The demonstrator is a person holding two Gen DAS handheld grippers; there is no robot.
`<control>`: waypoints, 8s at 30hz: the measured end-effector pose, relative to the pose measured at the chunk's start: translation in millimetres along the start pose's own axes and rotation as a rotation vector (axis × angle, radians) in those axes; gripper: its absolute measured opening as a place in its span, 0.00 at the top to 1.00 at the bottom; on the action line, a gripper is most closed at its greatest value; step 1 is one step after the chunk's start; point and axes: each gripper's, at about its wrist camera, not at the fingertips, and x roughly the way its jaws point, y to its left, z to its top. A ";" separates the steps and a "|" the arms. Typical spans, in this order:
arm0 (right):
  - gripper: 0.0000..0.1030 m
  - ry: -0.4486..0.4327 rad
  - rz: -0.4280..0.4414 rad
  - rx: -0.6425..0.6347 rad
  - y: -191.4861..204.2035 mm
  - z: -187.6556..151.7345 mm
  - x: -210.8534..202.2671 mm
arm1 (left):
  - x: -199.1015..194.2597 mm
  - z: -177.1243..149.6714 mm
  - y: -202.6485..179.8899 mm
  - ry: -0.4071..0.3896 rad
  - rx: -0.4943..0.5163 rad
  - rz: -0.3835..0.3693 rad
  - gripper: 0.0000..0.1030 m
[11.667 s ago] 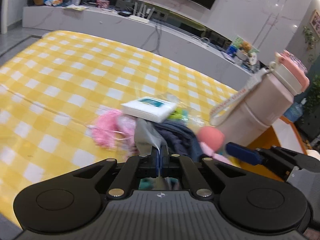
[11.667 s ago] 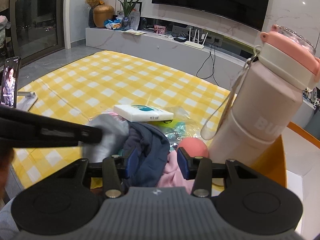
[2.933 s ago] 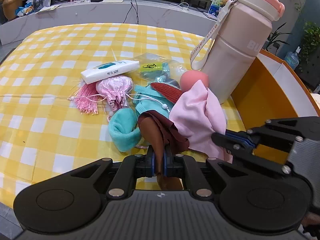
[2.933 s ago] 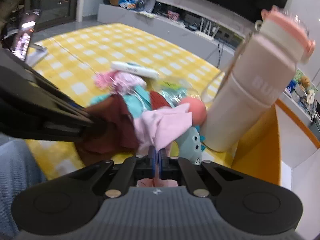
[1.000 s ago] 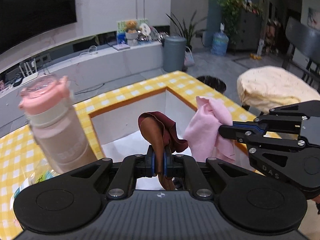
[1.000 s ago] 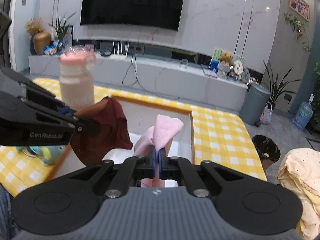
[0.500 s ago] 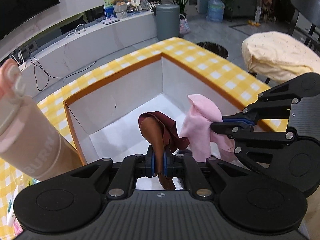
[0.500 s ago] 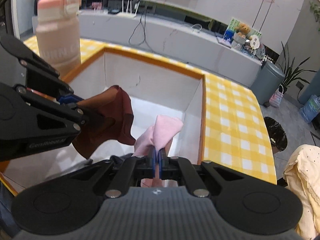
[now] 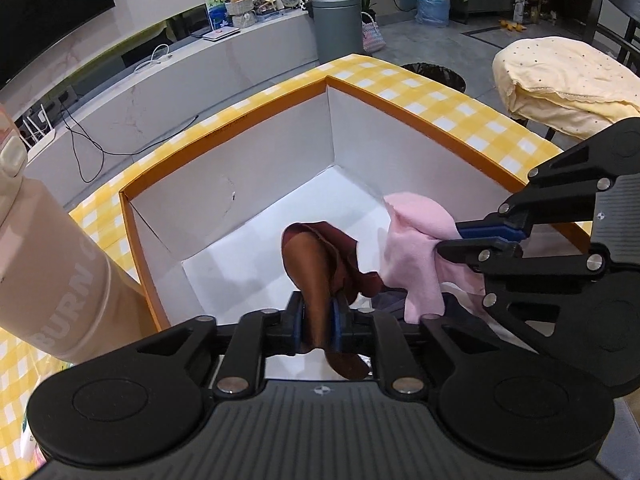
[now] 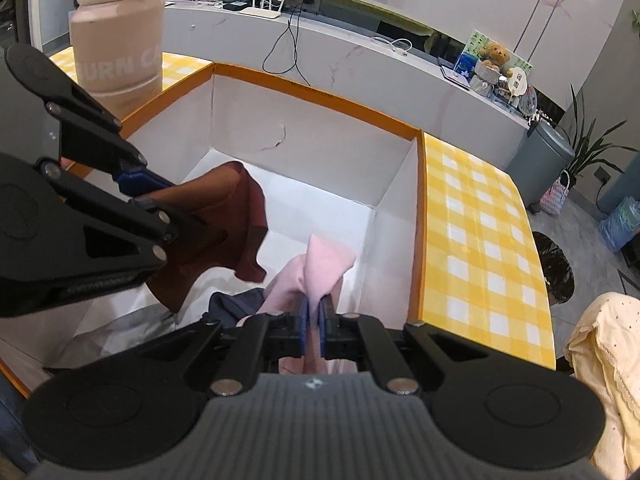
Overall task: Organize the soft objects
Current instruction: 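Carry both cloths over the white box and release them inside, then move both open grippers back toward the remaining plush toys, then grasp the teal plush strap with the left gripper while the right gripper grasps the blue bird plush, then lift both plush toys and carry them toward the white box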
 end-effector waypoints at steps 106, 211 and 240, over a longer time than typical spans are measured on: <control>0.42 -0.030 0.096 -0.116 258.3 61.2 48.4 | -60.6 -212.3 189.6 -0.087 -0.490 0.120 0.44; 0.69 -0.074 0.261 -0.071 268.1 60.5 -5.1 | -93.8 -247.5 201.3 -0.125 -1.019 -0.040 0.81; 0.69 -0.056 0.357 0.257 163.3 7.7 -105.9 | -179.0 -189.5 113.2 -0.166 -0.584 0.182 0.81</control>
